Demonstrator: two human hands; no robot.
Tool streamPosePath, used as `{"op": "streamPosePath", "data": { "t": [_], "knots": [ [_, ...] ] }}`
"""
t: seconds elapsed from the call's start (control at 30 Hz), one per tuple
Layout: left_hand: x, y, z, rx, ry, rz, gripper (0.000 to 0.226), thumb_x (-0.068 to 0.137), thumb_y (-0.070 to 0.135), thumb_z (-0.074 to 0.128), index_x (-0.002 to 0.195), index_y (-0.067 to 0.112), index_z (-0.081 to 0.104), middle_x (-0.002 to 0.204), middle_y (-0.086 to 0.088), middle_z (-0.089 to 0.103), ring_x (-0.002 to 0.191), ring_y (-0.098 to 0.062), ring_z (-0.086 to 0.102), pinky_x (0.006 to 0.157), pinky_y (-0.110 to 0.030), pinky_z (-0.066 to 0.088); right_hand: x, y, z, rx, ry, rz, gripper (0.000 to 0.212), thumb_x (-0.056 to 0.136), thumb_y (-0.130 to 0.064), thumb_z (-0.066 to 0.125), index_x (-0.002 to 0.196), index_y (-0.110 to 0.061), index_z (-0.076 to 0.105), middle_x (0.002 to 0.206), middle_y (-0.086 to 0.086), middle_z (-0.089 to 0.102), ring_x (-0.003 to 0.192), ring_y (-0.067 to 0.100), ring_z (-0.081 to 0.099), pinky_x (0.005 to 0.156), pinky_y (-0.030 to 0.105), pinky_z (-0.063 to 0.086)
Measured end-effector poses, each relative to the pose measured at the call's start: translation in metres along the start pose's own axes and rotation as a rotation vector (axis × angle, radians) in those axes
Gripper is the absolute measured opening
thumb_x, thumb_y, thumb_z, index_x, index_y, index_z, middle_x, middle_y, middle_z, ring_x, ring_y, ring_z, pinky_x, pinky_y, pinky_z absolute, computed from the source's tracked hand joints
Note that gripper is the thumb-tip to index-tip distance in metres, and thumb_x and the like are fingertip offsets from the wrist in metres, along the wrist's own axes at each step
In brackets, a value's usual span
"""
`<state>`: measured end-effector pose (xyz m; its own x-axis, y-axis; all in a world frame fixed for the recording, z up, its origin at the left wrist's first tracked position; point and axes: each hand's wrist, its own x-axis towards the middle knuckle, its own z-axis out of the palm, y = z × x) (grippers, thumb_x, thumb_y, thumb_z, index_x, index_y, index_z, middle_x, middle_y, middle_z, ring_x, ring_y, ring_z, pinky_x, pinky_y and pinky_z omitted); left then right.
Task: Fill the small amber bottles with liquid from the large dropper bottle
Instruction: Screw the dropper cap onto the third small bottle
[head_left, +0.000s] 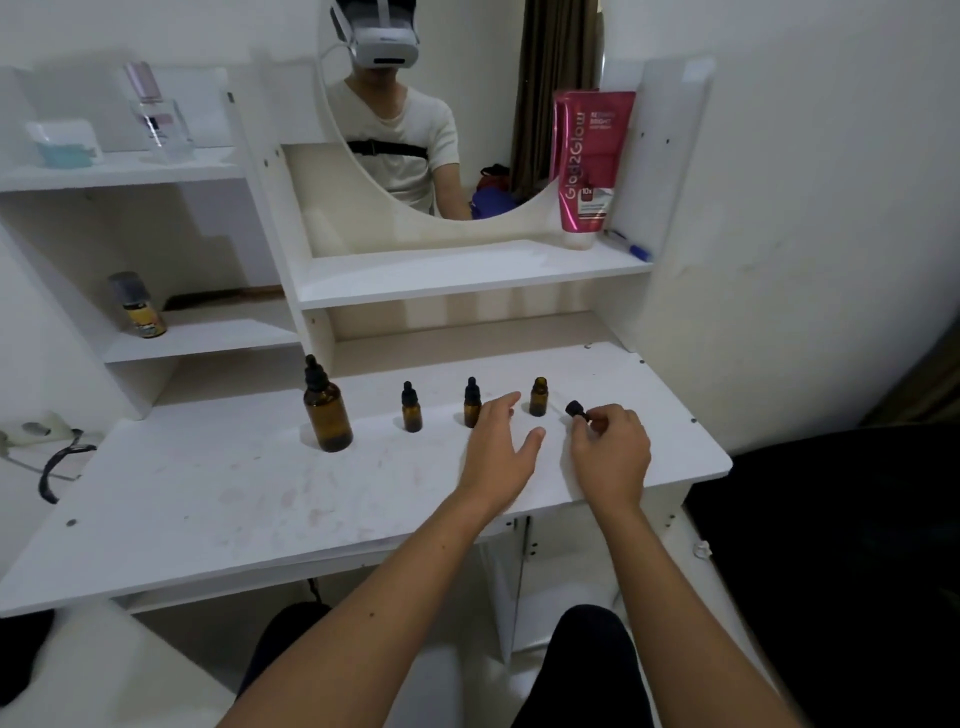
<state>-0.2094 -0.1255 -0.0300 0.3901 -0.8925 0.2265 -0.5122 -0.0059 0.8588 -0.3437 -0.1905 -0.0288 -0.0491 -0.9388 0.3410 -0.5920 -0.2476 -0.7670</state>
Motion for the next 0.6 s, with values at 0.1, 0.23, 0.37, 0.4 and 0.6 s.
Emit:
{"op": "streamPosePath", "data": {
  "t": [0.1,0.23,0.37,0.4,0.6],
  "knots": [
    [0.016,0.0,0.009,0.041,0.01,-0.035,0.062,0.101,0.029,0.063,0.155,0.018,0.035,0.16,0.0,0.037,0.143,-0.018,0.043,0.117,-0.042,0.041,0.003,-0.001,-0.005,0.136,0.024,0.051,0.016,0.096,-0.018,0.071,0.11,-0.01,0.07,0.105,0.002,0.068,0.091,0.015,0.062,0.081,0.023,0.045],
    [0.034,0.004,0.017,0.05,0.013,-0.038,0.058,0.101,0.027,0.063,0.153,0.017,0.039,0.15,0.0,0.048,0.134,-0.015,0.052,0.113,-0.042,0.046,0.008,0.002,-0.011,0.366,0.062,0.122,0.015,0.095,-0.011,0.072,0.11,-0.011,0.071,0.105,0.0,0.075,0.092,0.006,0.069,0.083,0.006,0.05],
    [0.044,0.003,0.025,0.075,0.057,-0.005,0.042,0.099,0.029,0.066,0.137,0.022,0.052,0.125,0.007,0.061,0.111,-0.009,0.062,0.099,-0.04,0.054,0.012,0.007,-0.016,0.59,0.052,0.193,0.015,0.096,-0.009,0.071,0.108,-0.018,0.072,0.103,-0.006,0.078,0.098,-0.001,0.072,0.098,0.023,0.057],
    [0.045,0.003,0.026,0.075,0.064,0.002,0.037,0.099,0.029,0.067,0.133,0.023,0.055,0.121,0.008,0.062,0.107,-0.008,0.062,0.097,-0.039,0.055,0.014,0.009,-0.015,0.649,0.043,0.19,0.016,0.097,-0.009,0.07,0.108,-0.02,0.072,0.103,-0.005,0.079,0.101,0.004,0.074,0.1,0.031,0.058],
    [0.048,0.0,0.025,0.041,0.073,0.0,0.023,0.099,0.026,0.066,0.121,0.021,0.061,0.112,0.009,0.067,0.103,-0.008,0.064,0.094,-0.035,0.056,0.027,-0.007,-0.003,0.745,0.083,0.065,0.015,0.103,-0.011,0.063,0.116,-0.018,0.068,0.108,-0.002,0.078,0.109,0.016,0.074,0.104,0.047,0.056]
  ]
}}
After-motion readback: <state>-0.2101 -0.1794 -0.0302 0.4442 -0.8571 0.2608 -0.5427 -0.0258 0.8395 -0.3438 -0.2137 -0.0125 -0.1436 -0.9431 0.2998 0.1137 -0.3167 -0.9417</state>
